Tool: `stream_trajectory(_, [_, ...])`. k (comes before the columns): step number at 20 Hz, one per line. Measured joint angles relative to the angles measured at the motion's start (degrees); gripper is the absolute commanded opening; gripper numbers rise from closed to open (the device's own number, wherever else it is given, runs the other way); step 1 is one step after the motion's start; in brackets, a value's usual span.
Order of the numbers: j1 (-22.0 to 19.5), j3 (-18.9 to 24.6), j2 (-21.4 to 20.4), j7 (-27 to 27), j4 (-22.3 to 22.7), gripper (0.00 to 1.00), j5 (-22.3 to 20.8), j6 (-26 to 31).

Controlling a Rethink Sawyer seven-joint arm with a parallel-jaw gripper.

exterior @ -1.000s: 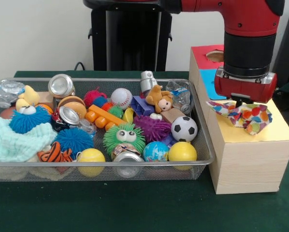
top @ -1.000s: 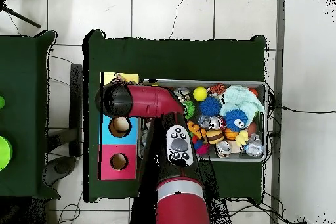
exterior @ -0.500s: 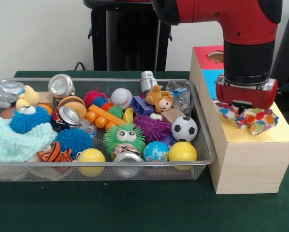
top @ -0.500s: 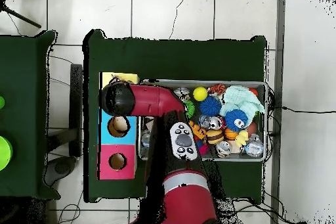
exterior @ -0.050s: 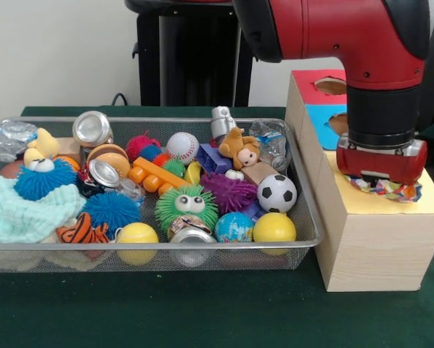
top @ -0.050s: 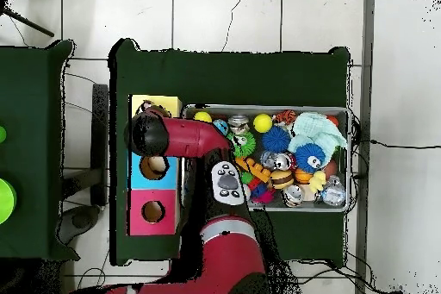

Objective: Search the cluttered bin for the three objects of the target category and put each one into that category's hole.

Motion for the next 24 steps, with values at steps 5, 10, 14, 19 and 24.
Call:
stream_trajectory(5, [2.8,-3.3,0.5,0.0,0.1,0.0,4.1,-1.4])
stream_trajectory(10, [4.0,-4.8,0.9,0.0,0.2,0.0,6.6,-1.9])
stream_trajectory(14, [4.5,-5.4,0.9,0.0,0.7,0.0,7.8,-3.1])
stream_trajectory(19, [6.7,-8.0,1.3,0.0,0.8,1.0,9.7,-4.2])
stream_trajectory(24, [10.9,-12.6,2.4,0.0,0.7,1.0,12.5,-7.3])
